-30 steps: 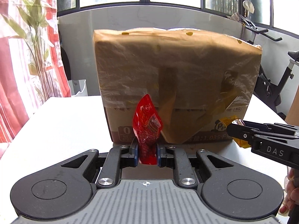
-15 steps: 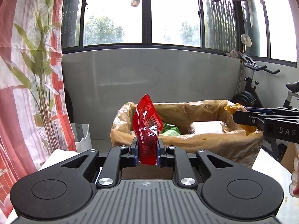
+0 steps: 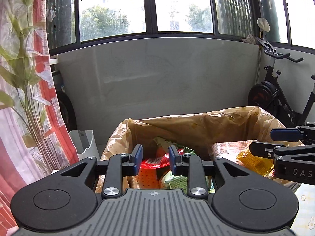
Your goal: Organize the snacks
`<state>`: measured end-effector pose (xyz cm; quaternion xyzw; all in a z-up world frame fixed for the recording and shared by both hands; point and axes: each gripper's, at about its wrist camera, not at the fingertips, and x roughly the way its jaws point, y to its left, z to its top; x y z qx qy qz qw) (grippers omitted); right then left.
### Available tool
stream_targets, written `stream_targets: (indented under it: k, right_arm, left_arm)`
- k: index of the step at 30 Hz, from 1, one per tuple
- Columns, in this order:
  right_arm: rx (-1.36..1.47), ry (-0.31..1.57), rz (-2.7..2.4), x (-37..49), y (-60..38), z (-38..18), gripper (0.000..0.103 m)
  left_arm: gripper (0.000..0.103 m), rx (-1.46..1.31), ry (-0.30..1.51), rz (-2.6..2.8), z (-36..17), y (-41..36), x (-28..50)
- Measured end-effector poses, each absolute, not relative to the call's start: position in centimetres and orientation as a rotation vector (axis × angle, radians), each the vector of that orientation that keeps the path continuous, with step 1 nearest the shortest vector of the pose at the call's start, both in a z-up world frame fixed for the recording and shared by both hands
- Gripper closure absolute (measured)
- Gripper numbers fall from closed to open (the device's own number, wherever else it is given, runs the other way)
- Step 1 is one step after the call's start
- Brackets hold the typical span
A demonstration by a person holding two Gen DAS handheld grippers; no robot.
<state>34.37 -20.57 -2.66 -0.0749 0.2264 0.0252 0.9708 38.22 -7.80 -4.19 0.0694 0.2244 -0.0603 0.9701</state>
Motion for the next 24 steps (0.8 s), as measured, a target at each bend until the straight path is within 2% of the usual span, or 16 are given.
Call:
stream_targets:
  k: [1, 2, 7, 11, 24]
  right_arm:
    - [-0.144, 0.458, 0.055, 34.2, -20.6, -2.5, 0.042]
    - [-0.14, 0.455, 0.061, 33.9, -20.7, -2.3, 0.04]
    - [-0.117, 0.435, 0.055, 32.3, -20.9, -0.8, 0.023]
    - [-0.083, 0.413, 0.053, 30.7, -20.7, 0.4, 0.017]
    - [0.014, 0.36, 0.004, 24.3, -19.3, 3.9, 0.008]
  left_arm:
    - [0.046, 0.135, 0.451, -0.117, -4.0, -7.4, 38.1]
    - [0.037, 0.133, 0.445, -0.112, -3.8, -7.2, 37.8]
    - [0.028, 0.153, 0.457, -0.068, -2.8, -5.9, 36.2]
    - [0.018, 0.132, 0.439, -0.052, -1.4, -4.9, 34.4]
    - [0.009, 0.125, 0.395, -0.025, 2.2, -3.0, 27.5]
